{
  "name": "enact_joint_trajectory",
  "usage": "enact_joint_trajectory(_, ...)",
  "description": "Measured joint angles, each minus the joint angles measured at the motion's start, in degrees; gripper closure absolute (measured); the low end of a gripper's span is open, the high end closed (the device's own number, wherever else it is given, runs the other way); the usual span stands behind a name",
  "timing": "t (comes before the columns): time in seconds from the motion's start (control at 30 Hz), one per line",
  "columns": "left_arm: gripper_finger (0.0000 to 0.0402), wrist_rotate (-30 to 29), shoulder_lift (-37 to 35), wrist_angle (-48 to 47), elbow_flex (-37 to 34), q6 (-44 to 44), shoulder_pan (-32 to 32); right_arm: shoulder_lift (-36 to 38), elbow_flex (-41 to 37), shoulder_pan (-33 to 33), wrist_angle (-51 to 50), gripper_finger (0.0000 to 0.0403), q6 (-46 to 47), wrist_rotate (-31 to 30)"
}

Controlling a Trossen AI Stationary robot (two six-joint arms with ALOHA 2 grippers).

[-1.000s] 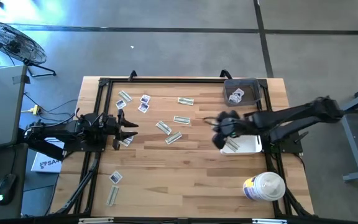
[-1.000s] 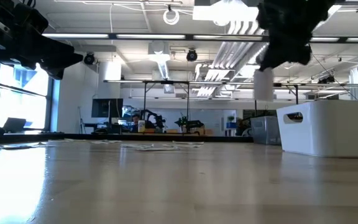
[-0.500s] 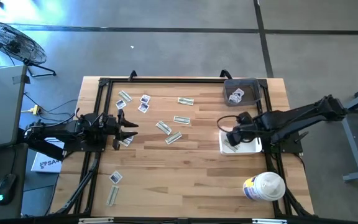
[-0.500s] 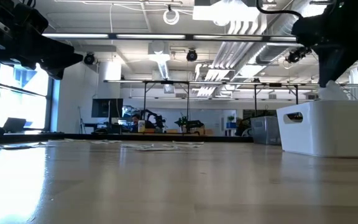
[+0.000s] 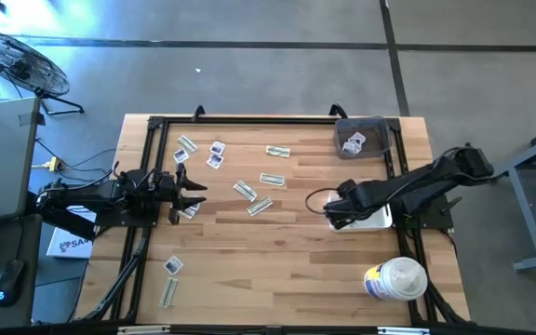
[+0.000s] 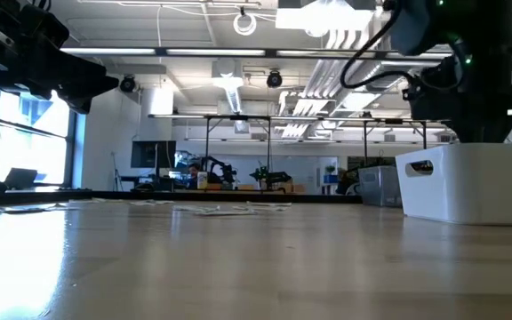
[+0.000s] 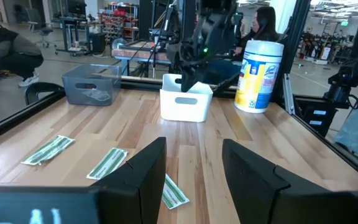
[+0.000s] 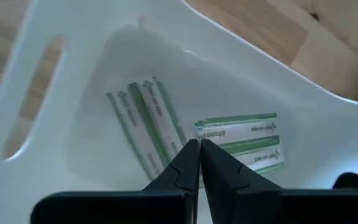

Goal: Pick & Place First Aid Supplies
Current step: Put the bandage into the white bin

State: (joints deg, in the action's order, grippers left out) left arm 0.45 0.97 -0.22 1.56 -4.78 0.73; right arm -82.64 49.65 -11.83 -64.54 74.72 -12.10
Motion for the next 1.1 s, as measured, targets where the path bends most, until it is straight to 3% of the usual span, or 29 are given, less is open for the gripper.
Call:
enact_joint_trajectory(0.37,0.0246,0.0,0.0,0.0,0.0,0.0,0.0,1.3,0.4,3.0,-1.1,0.0327,-6.8,2.4)
enact_joint_trajectory(0.53,0.0246,0.0,0.0,0.0,0.0,0.0,0.0,4.3,4.1,4.6,-4.5,0.0308,-8.4,2.6)
enact_joint_trajectory(0.7,0.0246,0.0,0.0,0.0,0.0,0.0,0.0,7.1,11.8,5.2,-3.9,0.0304,-12.0,-3.9)
enact_joint_trajectory(0.8,0.0246,0.0,0.0,0.0,0.0,0.0,0.0,7.5,15.7,5.2,2.8,0.0304,-17.0,-9.4)
enact_joint_trajectory(0.9,0.0246,0.0,0.0,0.0,0.0,0.0,0.0,7.5,16.4,5.2,16.6,0.0304,-24.1,-14.1)
enact_joint_trajectory(1.1,0.0246,0.0,0.0,0.0,0.0,0.0,0.0,5.2,9.6,5.9,51.0,0.0304,-39.0,-13.6)
